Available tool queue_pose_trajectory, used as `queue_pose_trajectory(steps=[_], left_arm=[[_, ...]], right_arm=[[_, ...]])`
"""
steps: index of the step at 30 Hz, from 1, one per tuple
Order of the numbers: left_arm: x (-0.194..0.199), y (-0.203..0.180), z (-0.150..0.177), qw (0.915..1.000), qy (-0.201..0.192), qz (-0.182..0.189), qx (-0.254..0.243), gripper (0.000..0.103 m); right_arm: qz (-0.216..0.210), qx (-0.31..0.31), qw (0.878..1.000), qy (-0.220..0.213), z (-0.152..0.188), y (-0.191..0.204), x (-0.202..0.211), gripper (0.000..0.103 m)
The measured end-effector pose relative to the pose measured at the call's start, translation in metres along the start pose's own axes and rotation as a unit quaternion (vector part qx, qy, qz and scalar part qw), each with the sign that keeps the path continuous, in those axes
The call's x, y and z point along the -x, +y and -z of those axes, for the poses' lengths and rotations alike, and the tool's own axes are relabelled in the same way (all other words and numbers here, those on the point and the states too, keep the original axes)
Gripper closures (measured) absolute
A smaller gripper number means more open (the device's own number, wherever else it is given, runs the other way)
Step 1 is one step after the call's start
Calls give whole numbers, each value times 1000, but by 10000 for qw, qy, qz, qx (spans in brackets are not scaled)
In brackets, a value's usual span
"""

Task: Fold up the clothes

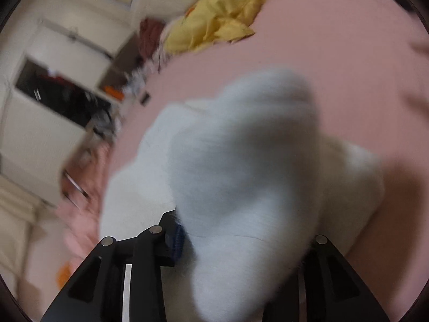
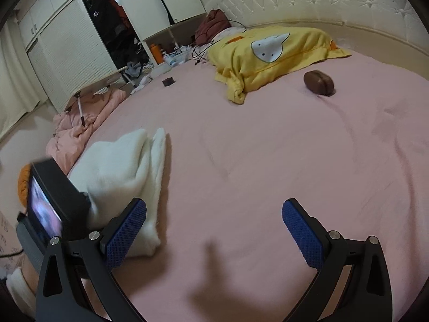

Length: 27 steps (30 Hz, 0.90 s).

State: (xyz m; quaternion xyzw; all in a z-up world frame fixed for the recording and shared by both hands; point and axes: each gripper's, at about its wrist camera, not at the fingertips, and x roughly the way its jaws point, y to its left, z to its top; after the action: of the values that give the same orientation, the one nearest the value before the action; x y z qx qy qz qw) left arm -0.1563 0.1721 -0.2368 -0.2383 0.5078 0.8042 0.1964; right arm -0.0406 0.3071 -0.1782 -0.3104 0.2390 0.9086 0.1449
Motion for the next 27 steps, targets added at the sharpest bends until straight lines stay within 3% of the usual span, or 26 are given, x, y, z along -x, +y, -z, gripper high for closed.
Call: queue_pose_trajectory(steps=[2,4,5,7,10,12,15,16,20,23,24,27], left_arm=[[10,-3,6,9991,-122,-310,-258,50],[20,4,14,9964,-320,-672,-406,10],[30,7,20,9935,-504,-916,-447,3],[55,15,37,9884,-865,-1198,-338,0],[60,29,64,9937,-490,-1006,-83,0],[54,39,78,9970,-208,-709,224,0],[42,62,92,9931,158,173,1152,0],[42,67,94,9901,165,305,1362,0],[45,85,95,9756,15,770,2055,0],[40,99,94,9599,-114,1090,2581,0],[41,102,96,9567,-139,1139,2675,1],[36,99,96,9507,-159,1279,2820,2]], right_arm=[[-36,-88,9999,-37,-7,-5,2,2],[-192,-166,9997,17,-16,-10,3,2],[-559,-275,9979,183,-25,-12,-1,2],[-1301,-447,9893,495,-40,-11,-8,2],[-2251,-244,9705,835,-61,7,-24,2],[-2728,180,9527,1328,-78,36,-50,9],[-3342,-91,9209,2004,-94,57,-91,23],[-3271,-222,9159,2315,-99,64,-114,23],[-2550,112,9336,2516,-106,88,-159,24],[-2551,145,9310,2606,-106,103,-180,39],[-2457,226,9330,2620,-105,108,-185,46],[-2136,577,9406,2574,-102,125,-195,53]])
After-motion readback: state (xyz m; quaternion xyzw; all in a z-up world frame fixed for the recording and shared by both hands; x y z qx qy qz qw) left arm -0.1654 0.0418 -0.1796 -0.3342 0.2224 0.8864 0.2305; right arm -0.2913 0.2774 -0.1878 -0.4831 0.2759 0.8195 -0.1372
